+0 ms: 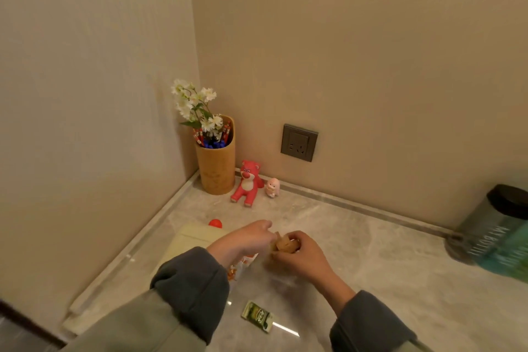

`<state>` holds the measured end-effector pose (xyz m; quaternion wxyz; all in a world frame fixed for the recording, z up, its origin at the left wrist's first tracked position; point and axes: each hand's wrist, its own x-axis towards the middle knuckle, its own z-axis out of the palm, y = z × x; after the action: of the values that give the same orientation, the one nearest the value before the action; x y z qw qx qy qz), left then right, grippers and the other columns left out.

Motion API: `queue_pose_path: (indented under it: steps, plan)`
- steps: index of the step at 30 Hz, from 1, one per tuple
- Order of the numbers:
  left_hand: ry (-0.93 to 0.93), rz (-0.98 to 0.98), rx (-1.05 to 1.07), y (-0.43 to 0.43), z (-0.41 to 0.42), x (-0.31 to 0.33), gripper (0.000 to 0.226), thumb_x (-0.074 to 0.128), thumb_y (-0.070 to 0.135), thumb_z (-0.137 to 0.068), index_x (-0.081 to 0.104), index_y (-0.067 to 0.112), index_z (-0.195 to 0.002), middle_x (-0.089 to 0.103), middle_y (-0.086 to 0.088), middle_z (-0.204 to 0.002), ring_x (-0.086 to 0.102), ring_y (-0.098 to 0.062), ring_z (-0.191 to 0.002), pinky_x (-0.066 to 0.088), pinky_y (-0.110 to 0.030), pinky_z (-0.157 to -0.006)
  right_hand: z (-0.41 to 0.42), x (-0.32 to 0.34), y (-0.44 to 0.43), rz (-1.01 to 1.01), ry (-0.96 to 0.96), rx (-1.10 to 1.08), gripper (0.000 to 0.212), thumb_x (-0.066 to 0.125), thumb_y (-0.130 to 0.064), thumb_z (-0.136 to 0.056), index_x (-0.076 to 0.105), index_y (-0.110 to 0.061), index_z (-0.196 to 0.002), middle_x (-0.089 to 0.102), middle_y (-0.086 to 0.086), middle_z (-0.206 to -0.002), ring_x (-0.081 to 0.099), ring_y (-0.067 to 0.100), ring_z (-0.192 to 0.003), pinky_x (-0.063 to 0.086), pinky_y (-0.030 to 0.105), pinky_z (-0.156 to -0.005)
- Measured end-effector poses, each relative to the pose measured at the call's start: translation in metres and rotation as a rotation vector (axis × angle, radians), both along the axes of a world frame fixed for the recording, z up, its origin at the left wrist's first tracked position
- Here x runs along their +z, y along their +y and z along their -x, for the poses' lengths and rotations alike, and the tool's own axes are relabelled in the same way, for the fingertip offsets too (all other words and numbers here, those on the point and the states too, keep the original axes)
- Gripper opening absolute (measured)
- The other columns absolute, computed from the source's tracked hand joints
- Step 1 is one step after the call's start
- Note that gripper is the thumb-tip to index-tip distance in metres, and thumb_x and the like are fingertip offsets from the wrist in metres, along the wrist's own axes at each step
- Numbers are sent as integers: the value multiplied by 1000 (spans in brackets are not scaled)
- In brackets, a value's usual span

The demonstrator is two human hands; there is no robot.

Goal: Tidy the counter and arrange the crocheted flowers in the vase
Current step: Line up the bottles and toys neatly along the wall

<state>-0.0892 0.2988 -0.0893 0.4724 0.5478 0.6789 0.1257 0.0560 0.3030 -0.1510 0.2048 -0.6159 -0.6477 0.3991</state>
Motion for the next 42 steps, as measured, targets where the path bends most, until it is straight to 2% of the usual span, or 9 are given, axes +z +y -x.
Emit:
queue_pose_path:
  steps: [6, 12, 17, 22, 26, 30, 33, 39, 42]
  plan:
    - [-172, -24, 149, 4, -30, -9, 55, 45, 14, -94, 32, 23, -147, 41, -5, -147, 45, -22, -128, 40, -38, -108, -32, 27, 21, 62, 273, -104, 49, 79, -21, -75, 53, -21, -116, 64, -3, -92, 66, 11, -76, 51, 19, -56]
    - [-355, -126, 291, 26, -55, -21, 51, 44, 3, -93, 44, 23, -141, 46, 0, -142, 45, -20, -127, 40, -41, -108, -48, 40, 57, 113, 312, -148, 62, 79, -11, -73, 40, -17, -121, 56, 1, -102, 63, 20, -92, 54, 30, -67]
    - [-537, -116, 517, 54, -69, -36, 34, 49, 8, -95, 59, 28, -121, 60, 7, -110, 56, -12, -101, 49, -31, -93, -48, 36, 99, 122, 237, -105, 39, 77, -16, -77, 51, -22, -106, 60, -1, -96, 63, 15, -85, 53, 25, -61]
    - [-641, -88, 645, 79, -72, -53, 44, 45, -6, -90, 60, 27, -114, 63, 10, -87, 60, -10, -83, 51, -25, -75, -40, 16, 129, 127, 228, -100, 20, 74, -19, -82, 57, -30, -83, 66, -3, -83, 64, 11, -75, 53, 22, -60]
    - [-667, -95, 665, 98, -68, -62, 46, 43, -6, -92, 58, 22, -124, 66, 8, -89, 62, -11, -81, 51, -23, -71, -31, 4, 146, 126, 271, -157, 31, 75, -16, -80, 67, -10, -110, 71, 5, -92, 68, 18, -85, 59, 35, -78]
    - [-709, -81, 656, 106, -68, -69, 50, 44, -4, -93, 50, 23, -134, 63, 8, -100, 62, -13, -95, 53, -27, -78, -29, 0, 148, 97, 284, -223, 72, 77, -23, -79, 44, -9, -141, 60, 12, -125, 61, 26, -110, 52, 45, -97]
    - [-703, -80, 665, 105, -68, -70, 55, 47, -1, -92, 44, 28, -138, 61, 4, -108, 60, -18, -103, 54, -34, -86, -37, 1, 142, 92, 303, -282, 71, 76, -23, -81, 41, -14, -143, 53, 8, -125, 61, 23, -104, 56, 40, -87]
    - [-719, -43, 698, 89, -71, -57, 72, 43, -4, -88, 20, 23, -150, 58, -16, -112, 52, -14, -72, 46, -25, -59, -54, 16, 107, 83, 344, -312, 56, 68, -19, -86, 44, -18, -137, 51, 3, -120, 61, 20, -99, 54, 28, -70]
    - [-700, -36, 677, 73, -75, -46, 65, 42, 2, -94, 19, 22, -151, 51, -13, -131, 55, -17, -91, 50, -30, -75, -63, 27, 83, 56, 368, -352, 53, 66, -17, -87, 45, -18, -136, 52, 3, -120, 62, 21, -99, 53, 29, -69]
